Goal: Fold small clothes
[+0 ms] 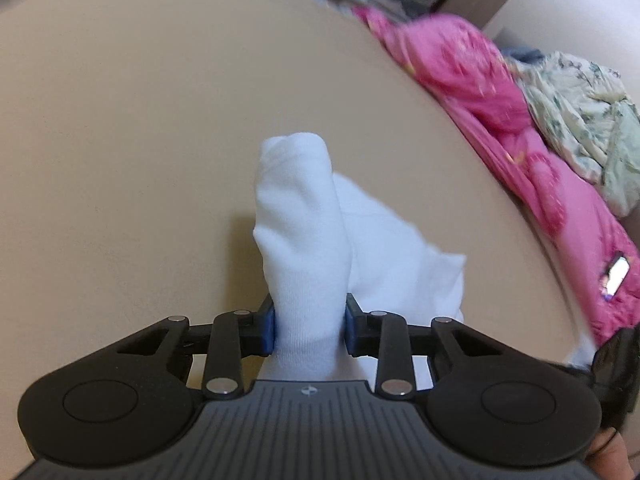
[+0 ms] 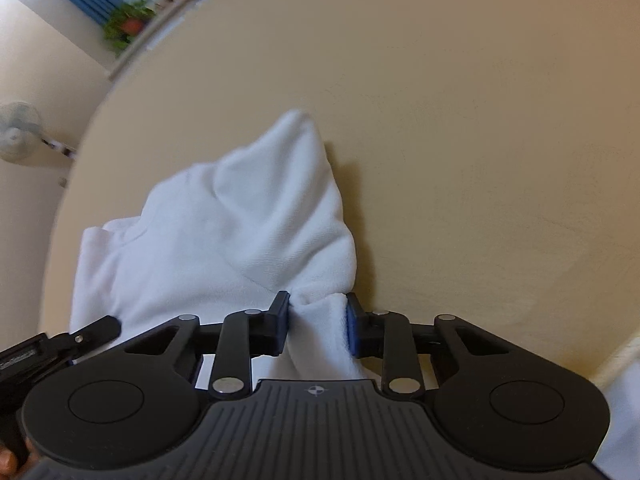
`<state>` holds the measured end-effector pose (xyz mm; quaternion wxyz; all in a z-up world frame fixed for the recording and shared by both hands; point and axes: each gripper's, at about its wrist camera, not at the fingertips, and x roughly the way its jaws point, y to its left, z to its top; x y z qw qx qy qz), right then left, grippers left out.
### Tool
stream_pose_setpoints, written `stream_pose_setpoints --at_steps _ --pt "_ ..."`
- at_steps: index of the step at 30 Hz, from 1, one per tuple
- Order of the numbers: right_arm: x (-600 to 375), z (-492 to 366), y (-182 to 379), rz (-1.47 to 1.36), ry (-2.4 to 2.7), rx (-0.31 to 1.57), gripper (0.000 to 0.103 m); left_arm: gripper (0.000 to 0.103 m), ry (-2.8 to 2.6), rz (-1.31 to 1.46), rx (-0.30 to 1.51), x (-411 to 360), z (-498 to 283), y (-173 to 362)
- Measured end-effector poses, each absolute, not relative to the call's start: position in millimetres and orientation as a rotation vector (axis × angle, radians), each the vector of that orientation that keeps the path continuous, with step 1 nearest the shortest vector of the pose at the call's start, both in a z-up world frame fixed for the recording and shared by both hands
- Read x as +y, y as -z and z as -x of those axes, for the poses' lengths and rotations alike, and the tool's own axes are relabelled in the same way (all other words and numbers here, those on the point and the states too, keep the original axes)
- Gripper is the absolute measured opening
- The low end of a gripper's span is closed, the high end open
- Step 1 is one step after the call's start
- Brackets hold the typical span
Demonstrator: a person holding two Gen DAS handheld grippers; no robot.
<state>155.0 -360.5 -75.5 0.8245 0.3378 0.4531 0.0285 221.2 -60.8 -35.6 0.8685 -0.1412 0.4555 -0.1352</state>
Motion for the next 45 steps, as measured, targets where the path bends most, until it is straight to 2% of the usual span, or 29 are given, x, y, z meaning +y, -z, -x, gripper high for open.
stream_pose_setpoints --at_steps 2,3,7,10,13,16,19,25,31,37,38,40,41,42,43,44,45 --pt "-337.4 -160.1 68.5 -0.727 -0.172 0.93 0.028 0.04 0.243 0.264 0.939 -29.4 -227.5 15.1" --pt "-324.7 -163.0 64.8 -0.721 -0.23 0.917 0.029 0.047 0.207 0.245 0.94 -12.2 -230.5 7.2" --pt "-305.5 -167.4 54.5 -0.68 -0.202 0.871 0.032 0.047 0.068 0.222 0.889 58.9 -216.6 -30.9" --pt "-311.8 -166.6 55.9 -0.685 -0.109 0.88 0.034 0.048 0.074 0.166 0.85 82.4 -183.4 -52.7" --pt "-305.3 -166.5 60.4 -0.747 -0.17 0.929 0.039 0.051 0.104 0.113 0.84 82.0 -149.8 -50.9" --pt "-282.7 -160.5 60.8 -0.707 -0.233 0.989 0.052 0.057 0.143 0.08 0.846 65.9 -120.1 -31.1" --pt "-263.3 -157.9 64.7 -0.595 -0.197 1.05 0.052 0.057 0.166 0.066 0.857 39.8 -104.7 -0.5" --pt "-260.6 -143.7 66.9 -0.613 -0.174 1.022 0.006 0.058 0.143 0.115 0.969 28.2 -116.6 57.6" --pt "-270.3 -143.9 67.5 -0.618 -0.136 1.0 0.005 0.058 0.137 0.159 1.071 32.8 -143.6 83.2" --pt "-278.3 -144.6 66.5 -0.598 -0.078 0.98 0.002 0.059 0.143 0.197 1.089 35.7 -150.9 93.1" --pt "-280.3 -143.7 65.5 -0.628 -0.097 0.972 0.006 0.059 0.141 0.204 1.092 36.6 -151.2 94.6" --pt "-282.8 -140.5 59.5 -0.658 -0.117 0.932 0.006 0.06 0.137 0.21 1.093 39.0 -148.8 94.4" --pt "-282.9 -138.3 55.3 -0.662 -0.124 0.9 0.013 0.06 0.136 0.209 1.093 38.8 -147.4 94.2" --pt "-282.0 -136.8 51.9 -0.668 -0.133 0.875 0.021 0.061 0.136 0.207 1.094 38.6 -146.5 94.4" --pt "-280.5 -135.5 48.8 -0.672 -0.148 0.858 0.043 0.062 0.135 0.204 1.094 37.5 -146.7 93.9" --pt "-277.2 -135.2 47.3 -0.668 -0.168 0.855 0.058 0.062 0.134 0.2 1.093 35.5 -145.3 93.9" --pt "-271.7 -136.2 48.1 -0.653 -0.187 0.866 0.06 0.062 0.134 0.195 1.092 34.6 -145.5 94.2"
